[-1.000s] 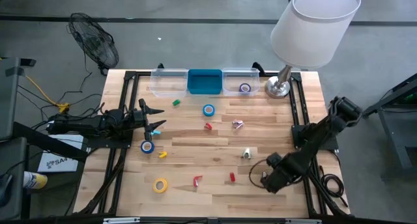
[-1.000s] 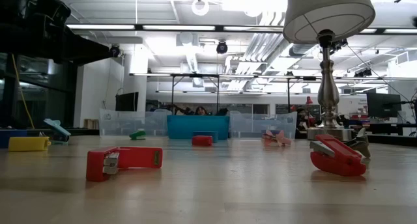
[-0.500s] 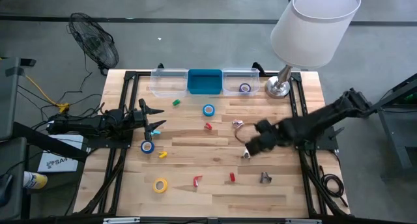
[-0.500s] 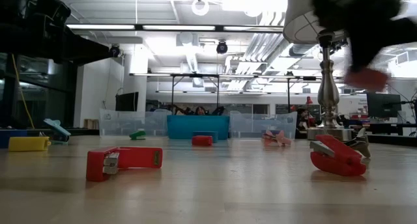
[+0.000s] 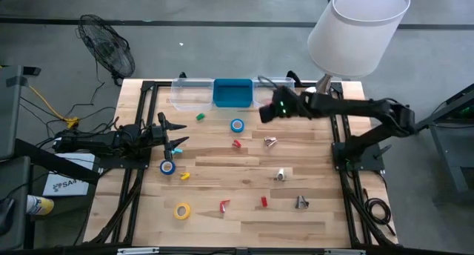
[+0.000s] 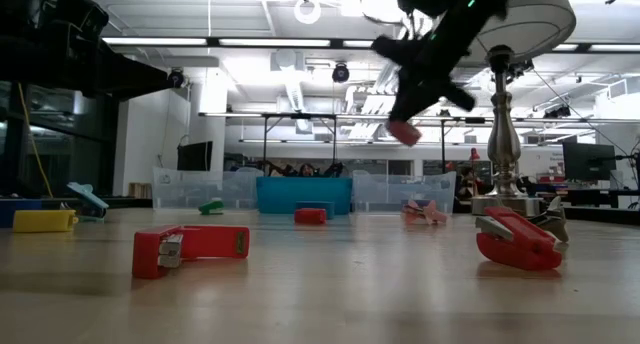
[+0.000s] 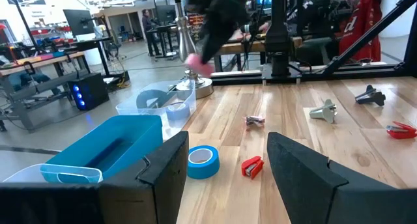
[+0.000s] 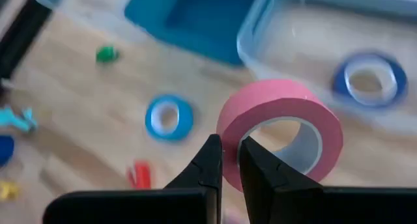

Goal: Pick and place Stapler, Stapler remover, tape
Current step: Put the pink tape into the right transparent bin

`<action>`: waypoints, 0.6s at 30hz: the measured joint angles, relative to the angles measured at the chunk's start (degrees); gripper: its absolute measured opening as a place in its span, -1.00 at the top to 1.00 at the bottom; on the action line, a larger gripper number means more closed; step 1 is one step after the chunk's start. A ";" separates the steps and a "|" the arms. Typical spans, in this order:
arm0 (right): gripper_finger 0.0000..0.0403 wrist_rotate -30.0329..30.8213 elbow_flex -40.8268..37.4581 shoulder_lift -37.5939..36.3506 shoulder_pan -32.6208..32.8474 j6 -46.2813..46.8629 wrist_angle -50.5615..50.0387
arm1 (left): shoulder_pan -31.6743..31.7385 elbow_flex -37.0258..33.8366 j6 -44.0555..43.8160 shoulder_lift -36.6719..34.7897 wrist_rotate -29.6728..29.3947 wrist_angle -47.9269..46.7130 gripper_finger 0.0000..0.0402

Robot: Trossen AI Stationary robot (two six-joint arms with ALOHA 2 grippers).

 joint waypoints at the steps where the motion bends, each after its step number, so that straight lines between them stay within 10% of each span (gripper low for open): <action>1: 0.89 -0.83 0.00 1.12 -1.56 -1.44 1.57 | -0.01 -0.02 0.02 0.02 0.00 0.02 -0.02; 18: 0.89 -5.03 -0.04 11.46 -17.72 -2.50 4.71 | 0.01 -0.01 0.01 0.02 0.00 0.01 -0.02</action>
